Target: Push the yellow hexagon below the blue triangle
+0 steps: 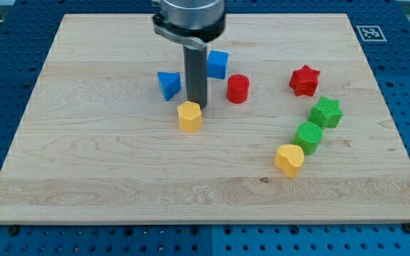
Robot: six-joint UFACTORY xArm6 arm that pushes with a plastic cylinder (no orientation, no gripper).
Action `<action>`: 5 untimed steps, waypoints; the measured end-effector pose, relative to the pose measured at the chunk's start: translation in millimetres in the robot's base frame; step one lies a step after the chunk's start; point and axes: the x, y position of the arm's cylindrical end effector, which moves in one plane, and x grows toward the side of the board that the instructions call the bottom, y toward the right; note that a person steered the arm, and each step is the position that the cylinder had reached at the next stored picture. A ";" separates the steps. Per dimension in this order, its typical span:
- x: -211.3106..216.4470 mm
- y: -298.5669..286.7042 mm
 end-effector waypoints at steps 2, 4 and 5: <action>3.8 -10.2; 5.7 5.2; 9.6 31.7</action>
